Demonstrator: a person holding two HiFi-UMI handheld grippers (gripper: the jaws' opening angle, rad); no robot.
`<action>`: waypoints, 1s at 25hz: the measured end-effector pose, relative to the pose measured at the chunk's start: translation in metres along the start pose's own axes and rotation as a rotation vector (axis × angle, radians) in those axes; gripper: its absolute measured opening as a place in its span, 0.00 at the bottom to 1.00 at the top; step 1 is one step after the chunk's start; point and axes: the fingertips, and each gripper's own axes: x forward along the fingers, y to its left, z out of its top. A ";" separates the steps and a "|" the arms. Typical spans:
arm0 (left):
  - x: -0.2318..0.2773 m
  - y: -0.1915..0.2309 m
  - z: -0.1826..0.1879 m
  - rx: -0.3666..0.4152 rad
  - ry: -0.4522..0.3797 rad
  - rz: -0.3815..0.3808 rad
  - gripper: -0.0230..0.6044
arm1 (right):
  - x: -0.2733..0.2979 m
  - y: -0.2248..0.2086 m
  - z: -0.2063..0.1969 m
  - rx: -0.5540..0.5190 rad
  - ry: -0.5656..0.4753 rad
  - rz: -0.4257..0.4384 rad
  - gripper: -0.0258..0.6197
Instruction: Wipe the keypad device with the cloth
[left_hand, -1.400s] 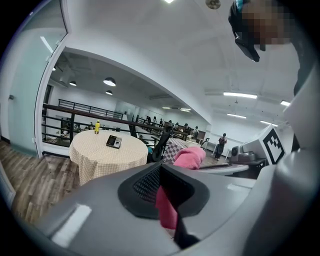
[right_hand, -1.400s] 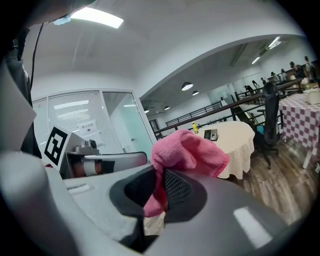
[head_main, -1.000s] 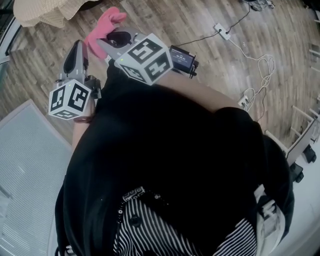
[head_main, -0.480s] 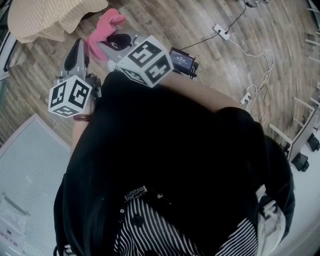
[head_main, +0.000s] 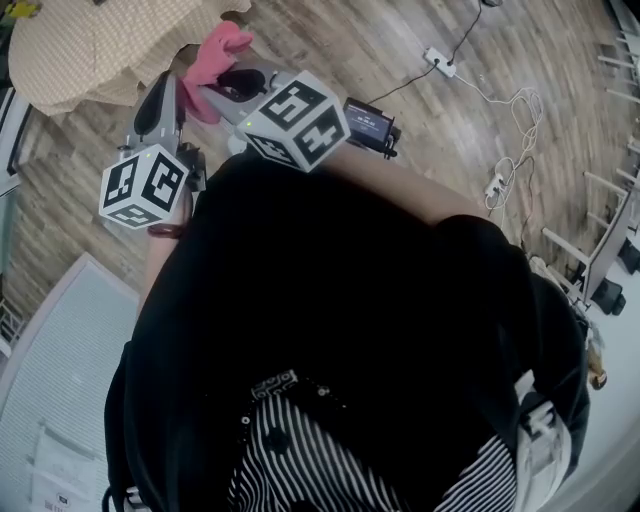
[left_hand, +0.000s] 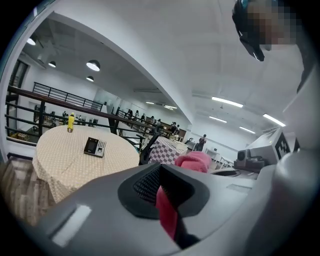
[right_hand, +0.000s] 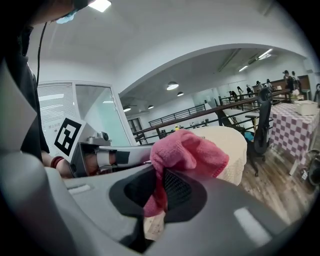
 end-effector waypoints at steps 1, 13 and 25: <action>0.001 0.009 0.004 -0.003 -0.005 -0.011 0.04 | 0.010 0.002 0.002 0.001 0.004 -0.005 0.11; -0.019 0.111 0.026 -0.003 -0.040 -0.046 0.04 | 0.114 0.038 0.022 -0.012 0.035 0.004 0.11; -0.039 0.176 0.055 -0.042 -0.147 0.124 0.04 | 0.172 0.051 0.043 -0.092 0.087 0.131 0.11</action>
